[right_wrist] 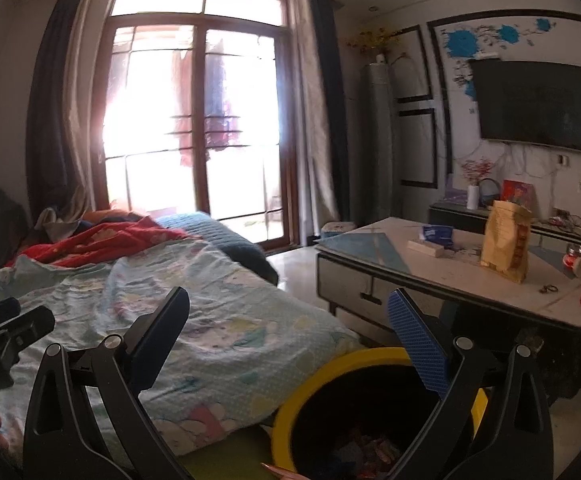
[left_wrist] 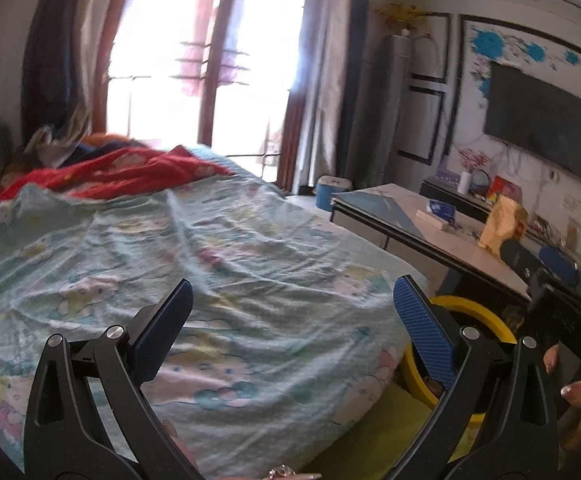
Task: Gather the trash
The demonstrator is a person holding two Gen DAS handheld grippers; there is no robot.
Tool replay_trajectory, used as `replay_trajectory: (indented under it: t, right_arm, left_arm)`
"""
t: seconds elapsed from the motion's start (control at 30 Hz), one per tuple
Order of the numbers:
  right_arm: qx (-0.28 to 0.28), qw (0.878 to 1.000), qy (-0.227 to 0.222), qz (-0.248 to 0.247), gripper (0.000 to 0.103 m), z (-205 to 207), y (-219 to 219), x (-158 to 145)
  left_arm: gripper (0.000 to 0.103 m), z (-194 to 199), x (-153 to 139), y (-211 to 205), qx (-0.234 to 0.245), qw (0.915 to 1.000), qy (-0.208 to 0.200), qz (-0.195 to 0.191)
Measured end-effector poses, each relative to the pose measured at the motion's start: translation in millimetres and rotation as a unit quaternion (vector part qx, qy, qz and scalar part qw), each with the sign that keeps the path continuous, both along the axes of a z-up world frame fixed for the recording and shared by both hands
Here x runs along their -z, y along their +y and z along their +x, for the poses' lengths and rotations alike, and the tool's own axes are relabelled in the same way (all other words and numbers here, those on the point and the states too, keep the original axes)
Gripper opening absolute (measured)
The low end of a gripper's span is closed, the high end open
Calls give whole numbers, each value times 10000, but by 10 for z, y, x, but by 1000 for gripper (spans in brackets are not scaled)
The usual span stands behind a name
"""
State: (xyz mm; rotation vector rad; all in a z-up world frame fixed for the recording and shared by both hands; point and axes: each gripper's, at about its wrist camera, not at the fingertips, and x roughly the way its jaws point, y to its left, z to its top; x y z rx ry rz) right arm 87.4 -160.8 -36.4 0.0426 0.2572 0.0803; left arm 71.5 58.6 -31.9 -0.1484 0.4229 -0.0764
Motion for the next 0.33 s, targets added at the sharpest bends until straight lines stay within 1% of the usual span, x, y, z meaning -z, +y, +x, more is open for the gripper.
replay_trajectory:
  t: [0.03,0.07,0.1,0.17,0.2,0.23,0.27,0.3,0.33]
  right_arm:
    - [-183,9997,129,30,97,69,105,-47]
    - [-370,9990,242,41,97,145,242,-90]
    - [-582,9977,351,59,97,229,423,-131]
    - [-1027,9929,584,125,97,381,837,-189]
    - [-1256,9893,725,121,97,443,1058,-200]
    - [-1622,9812,1046,22,97,549,1432,-185]
    - [-1939,9722,1315,-35,97,625,1762,-148]
    - [-2249,9610,1606,-80,97,694,2091,-89]
    - [-2582,9460,1950,-192,97,756,2508,3]
  left_arm:
    - [92,14,-30,138,-115,9998,60,-120]
    - [92,11,-72,400,-370,9988,126,-289]
    - [92,5,-87,565,-571,9977,180,-315]
    - [92,-57,-95,1039,-1141,9926,280,-321]
    - [92,-125,-68,1395,-1595,9861,384,-271]
    - [92,-161,-34,1641,-2008,9779,550,-178]
    - [92,-209,38,2016,-2556,9628,868,-127]
    - [92,-240,107,2273,-2800,9538,1074,-174]
    - [92,-278,187,2520,-3047,9436,1281,-209]
